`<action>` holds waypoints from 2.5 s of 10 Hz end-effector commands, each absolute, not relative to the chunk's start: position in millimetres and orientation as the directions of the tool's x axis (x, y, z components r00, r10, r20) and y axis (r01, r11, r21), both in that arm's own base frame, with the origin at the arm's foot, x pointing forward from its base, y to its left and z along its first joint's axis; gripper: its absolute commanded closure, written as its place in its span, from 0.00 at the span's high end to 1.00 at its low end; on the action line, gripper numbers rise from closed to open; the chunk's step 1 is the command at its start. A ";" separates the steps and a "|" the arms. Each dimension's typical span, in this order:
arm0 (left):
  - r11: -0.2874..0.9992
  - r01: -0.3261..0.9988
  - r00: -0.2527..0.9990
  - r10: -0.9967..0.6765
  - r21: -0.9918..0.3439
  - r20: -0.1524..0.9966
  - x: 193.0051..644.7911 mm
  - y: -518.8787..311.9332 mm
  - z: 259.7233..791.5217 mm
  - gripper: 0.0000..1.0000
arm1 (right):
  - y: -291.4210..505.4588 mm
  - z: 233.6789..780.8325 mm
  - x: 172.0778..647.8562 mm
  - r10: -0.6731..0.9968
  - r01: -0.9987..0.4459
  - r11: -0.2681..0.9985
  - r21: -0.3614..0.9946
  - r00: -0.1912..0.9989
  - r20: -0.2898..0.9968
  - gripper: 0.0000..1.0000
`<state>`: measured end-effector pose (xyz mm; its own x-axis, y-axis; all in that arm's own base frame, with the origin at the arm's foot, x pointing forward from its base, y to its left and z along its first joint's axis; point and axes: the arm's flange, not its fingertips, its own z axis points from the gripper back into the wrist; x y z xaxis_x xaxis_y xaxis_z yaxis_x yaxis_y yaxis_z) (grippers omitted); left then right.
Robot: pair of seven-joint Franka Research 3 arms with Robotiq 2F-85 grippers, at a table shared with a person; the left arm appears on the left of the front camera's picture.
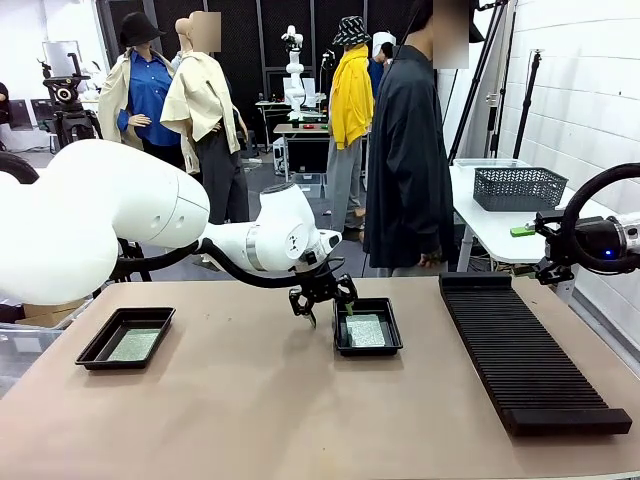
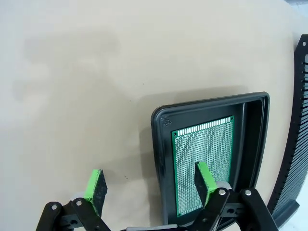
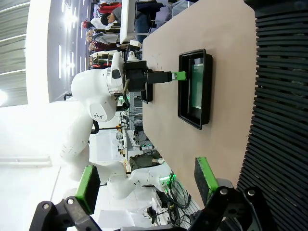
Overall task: Inspect and transfer BCBs to ESD trays.
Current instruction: Pick up the ESD tray and place it on the left side of the table.
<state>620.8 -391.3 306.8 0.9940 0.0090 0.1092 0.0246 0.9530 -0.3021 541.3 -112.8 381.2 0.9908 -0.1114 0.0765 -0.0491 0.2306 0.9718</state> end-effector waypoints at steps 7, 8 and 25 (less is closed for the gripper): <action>0.943 0.052 0.996 -0.027 -0.330 0.080 622.0 -390.5 308.2 0.05 | -110.7 381.7 539.7 -0.111 -0.043 0.238 0.970 0.991 0.071 1.00; 0.944 0.044 0.997 -0.021 -0.326 0.076 622.0 -390.9 309.0 0.00 | -110.7 381.7 539.7 -0.111 -0.043 0.238 0.970 0.991 0.071 1.00; 0.955 0.067 0.993 -0.035 -0.290 0.115 600.1 -336.1 314.9 0.00 | -110.7 381.7 539.7 -0.111 -0.043 0.238 0.970 0.991 0.071 1.00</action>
